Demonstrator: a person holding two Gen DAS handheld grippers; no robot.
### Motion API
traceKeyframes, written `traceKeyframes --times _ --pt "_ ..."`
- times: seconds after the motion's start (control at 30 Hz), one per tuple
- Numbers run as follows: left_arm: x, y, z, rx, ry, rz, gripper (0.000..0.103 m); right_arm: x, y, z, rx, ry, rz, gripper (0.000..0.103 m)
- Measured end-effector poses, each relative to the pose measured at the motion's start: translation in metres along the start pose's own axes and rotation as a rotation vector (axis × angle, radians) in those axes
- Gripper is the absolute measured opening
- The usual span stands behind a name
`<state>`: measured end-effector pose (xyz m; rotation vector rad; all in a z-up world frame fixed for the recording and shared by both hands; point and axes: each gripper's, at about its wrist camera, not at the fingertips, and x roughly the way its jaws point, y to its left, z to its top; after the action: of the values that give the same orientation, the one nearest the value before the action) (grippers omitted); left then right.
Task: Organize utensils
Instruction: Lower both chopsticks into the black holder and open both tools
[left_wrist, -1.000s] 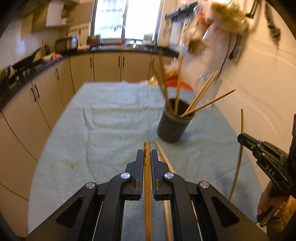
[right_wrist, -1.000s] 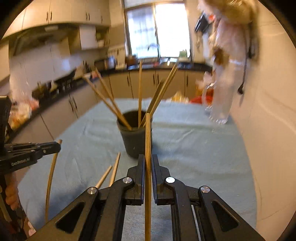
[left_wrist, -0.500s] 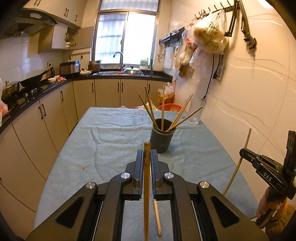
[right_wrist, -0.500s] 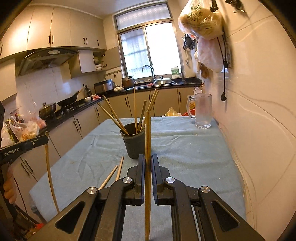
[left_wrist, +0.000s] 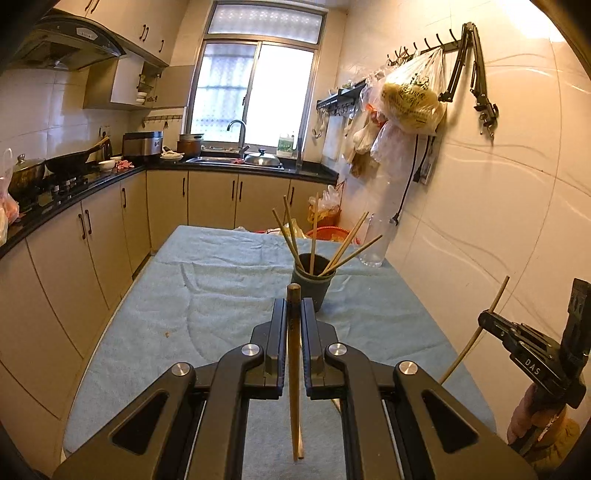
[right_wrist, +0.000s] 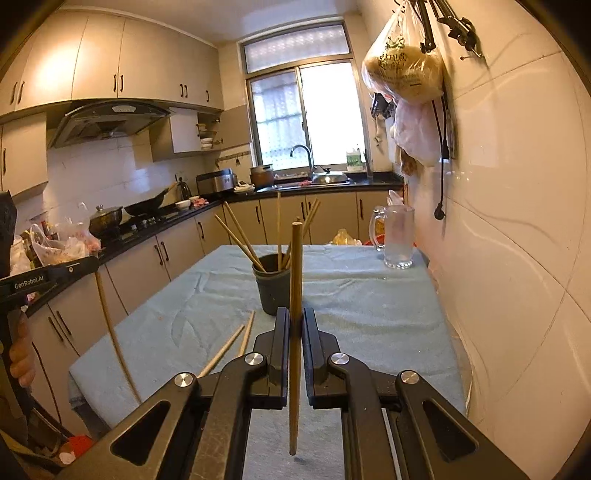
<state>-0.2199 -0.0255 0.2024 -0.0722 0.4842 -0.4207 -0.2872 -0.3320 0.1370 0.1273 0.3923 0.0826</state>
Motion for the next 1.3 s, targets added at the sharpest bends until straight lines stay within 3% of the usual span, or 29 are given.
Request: traceKeyframes --times 0.33,0.77,0.97,1.17,1.3 --pt "0.012 -0.009 0.032 0.025 -0.039 -0.028 0.007 0.025 -0.001 0.029 0.047 -0.041 0.037 0.007" --pt "0.068 -0.017 0.127 -0.003 -0.131 -0.059 0.007 0.090 0.010 0.119 0.112 -0.189 0.123 0.007" --pt "0.119 -0.021 0.167 -0.041 -0.146 -0.081 0.007 0.139 0.014 0.150 0.092 -0.248 0.058 0.007" --pt "0.174 -0.027 0.174 -0.015 -0.136 -0.046 0.007 0.194 0.012 0.153 0.082 -0.205 -0.010 0.007" --pt "0.211 -0.024 0.165 -0.013 -0.078 -0.036 0.007 0.215 0.006 0.145 0.101 -0.152 -0.008 0.007"
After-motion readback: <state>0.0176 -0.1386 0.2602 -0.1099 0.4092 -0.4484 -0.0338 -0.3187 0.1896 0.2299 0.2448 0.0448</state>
